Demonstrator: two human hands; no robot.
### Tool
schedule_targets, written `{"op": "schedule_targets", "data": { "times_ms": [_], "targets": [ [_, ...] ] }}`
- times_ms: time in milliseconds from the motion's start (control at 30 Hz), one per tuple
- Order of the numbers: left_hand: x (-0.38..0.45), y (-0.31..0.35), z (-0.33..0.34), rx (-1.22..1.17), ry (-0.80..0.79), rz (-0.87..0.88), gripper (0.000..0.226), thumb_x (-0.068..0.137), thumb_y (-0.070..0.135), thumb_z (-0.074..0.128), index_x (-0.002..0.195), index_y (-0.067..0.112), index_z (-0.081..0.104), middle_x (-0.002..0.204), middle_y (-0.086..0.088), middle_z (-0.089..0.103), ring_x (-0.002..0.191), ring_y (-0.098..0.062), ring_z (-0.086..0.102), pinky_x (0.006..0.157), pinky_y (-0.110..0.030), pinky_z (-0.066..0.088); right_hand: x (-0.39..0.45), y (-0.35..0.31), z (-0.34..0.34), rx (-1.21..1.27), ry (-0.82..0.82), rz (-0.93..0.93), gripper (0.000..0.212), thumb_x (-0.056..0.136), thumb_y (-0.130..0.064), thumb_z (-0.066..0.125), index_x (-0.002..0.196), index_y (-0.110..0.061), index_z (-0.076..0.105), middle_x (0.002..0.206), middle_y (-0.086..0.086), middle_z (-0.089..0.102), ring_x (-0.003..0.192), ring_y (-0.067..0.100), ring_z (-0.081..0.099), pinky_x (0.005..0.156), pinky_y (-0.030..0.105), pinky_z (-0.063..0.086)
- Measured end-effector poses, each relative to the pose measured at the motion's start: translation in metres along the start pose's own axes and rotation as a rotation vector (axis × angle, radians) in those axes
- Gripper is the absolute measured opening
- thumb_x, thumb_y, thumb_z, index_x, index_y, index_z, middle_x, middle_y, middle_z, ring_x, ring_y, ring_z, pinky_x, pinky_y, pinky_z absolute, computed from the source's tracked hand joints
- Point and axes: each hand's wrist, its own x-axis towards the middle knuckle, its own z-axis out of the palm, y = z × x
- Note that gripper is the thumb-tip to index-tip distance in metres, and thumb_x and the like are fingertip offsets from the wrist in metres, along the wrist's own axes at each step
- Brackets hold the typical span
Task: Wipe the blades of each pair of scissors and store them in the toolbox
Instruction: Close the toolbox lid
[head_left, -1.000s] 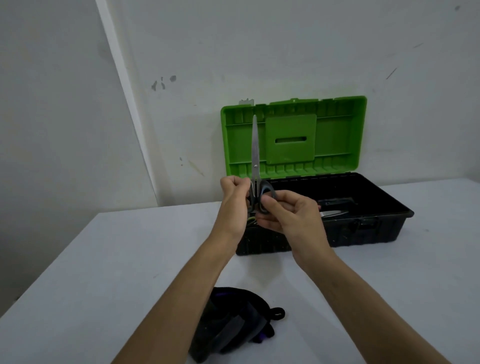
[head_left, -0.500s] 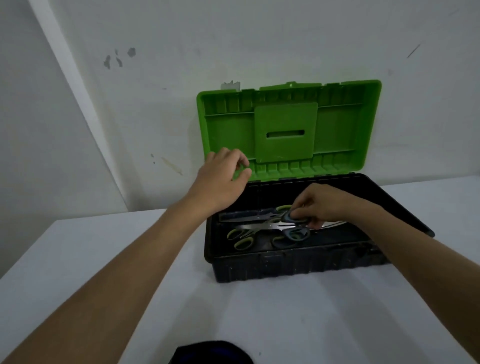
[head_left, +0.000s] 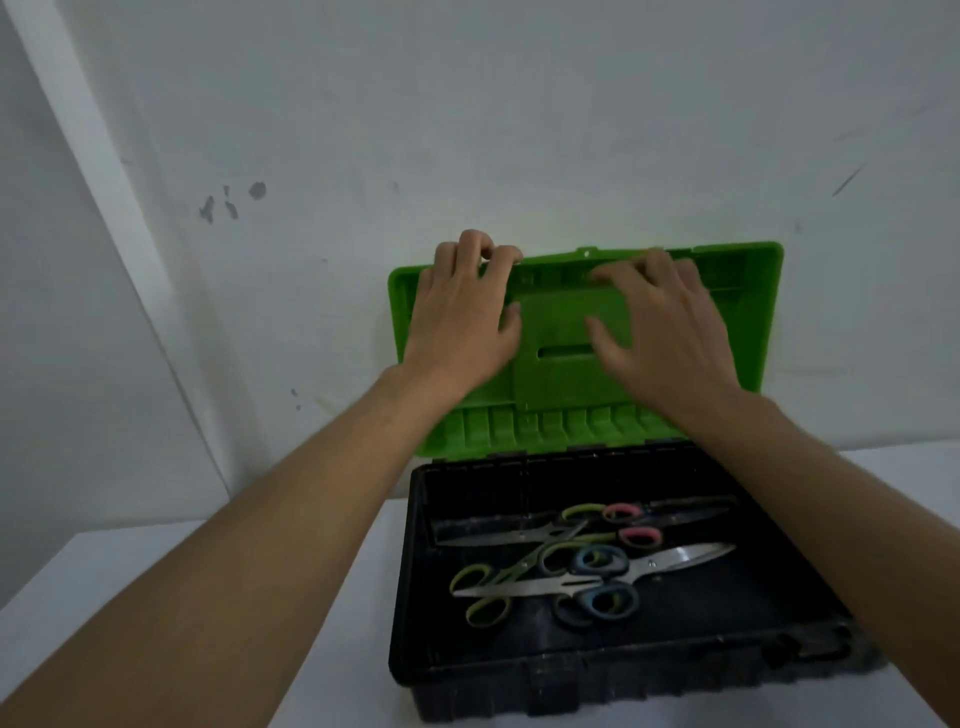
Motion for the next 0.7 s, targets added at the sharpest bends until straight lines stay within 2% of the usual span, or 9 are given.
{"op": "schedule_targets", "data": {
  "times_ms": [100, 233, 400, 533, 633, 700],
  "targets": [
    [0.014, 0.001, 0.000, 0.077, 0.002, -0.036, 0.045, 0.094, 0.033, 0.051, 0.136, 0.019, 0.047, 0.131, -0.006, 0.044, 0.122, -0.026, 0.040, 0.098, -0.039, 0.035, 0.034, 0.011, -0.001, -0.080, -0.081, 0.082, 0.054, 0.091, -0.043, 0.059, 0.138, -0.020, 0.045, 0.134, 0.011, 0.046, 0.123, 0.032, 0.045, 0.099, 0.048, 0.040],
    [0.018, 0.005, -0.001, 0.107, -0.045, -0.067, 0.037, 0.099, 0.038, 0.040, 0.131, 0.023, 0.051, 0.127, -0.001, 0.053, 0.118, -0.024, 0.043, 0.098, -0.041, 0.029, 0.039, 0.017, -0.001, -0.170, -0.178, 0.086, 0.052, 0.095, -0.051, 0.049, 0.139, -0.022, 0.046, 0.135, 0.007, 0.053, 0.127, 0.029, 0.047, 0.109, 0.048, 0.031],
    [0.010, 0.016, -0.022, -0.001, -0.002, -0.103, 0.026, 0.101, 0.030, 0.037, 0.114, 0.024, 0.059, 0.115, 0.001, 0.055, 0.109, -0.022, 0.049, 0.093, -0.038, 0.028, 0.025, 0.013, -0.028, -0.046, -0.042, 0.089, 0.038, 0.104, -0.042, 0.036, 0.126, -0.027, 0.063, 0.124, 0.002, 0.064, 0.116, 0.026, 0.054, 0.102, 0.045, 0.032],
    [-0.018, 0.031, -0.049, -0.136, 0.011, -0.092, 0.020, 0.095, 0.022, 0.045, 0.108, 0.023, 0.061, 0.109, 0.003, 0.052, 0.110, -0.021, 0.049, 0.089, -0.034, 0.026, -0.016, 0.009, -0.056, -0.020, 0.055, 0.025, 0.031, 0.101, -0.037, 0.047, 0.124, -0.030, 0.067, 0.117, -0.003, 0.066, 0.108, 0.025, 0.057, 0.097, 0.046, 0.033],
    [-0.061, 0.048, -0.062, -0.115, 0.059, -0.029, 0.030, 0.089, 0.025, 0.046, 0.117, 0.026, 0.058, 0.112, 0.003, 0.052, 0.110, -0.019, 0.050, 0.087, -0.034, 0.023, -0.065, 0.009, -0.071, -0.047, 0.112, -0.003, 0.031, 0.097, -0.032, 0.057, 0.126, -0.029, 0.067, 0.119, -0.005, 0.063, 0.108, 0.025, 0.056, 0.092, 0.045, 0.036],
    [-0.094, 0.058, -0.064, -0.067, 0.061, -0.002, 0.040, 0.088, 0.029, 0.044, 0.126, 0.028, 0.055, 0.116, 0.003, 0.054, 0.109, -0.019, 0.052, 0.088, -0.035, 0.024, -0.098, 0.007, -0.076, -0.040, 0.103, 0.003, 0.039, 0.093, -0.033, 0.062, 0.132, -0.027, 0.062, 0.123, -0.004, 0.060, 0.112, 0.025, 0.054, 0.091, 0.044, 0.038]
  ]
}}
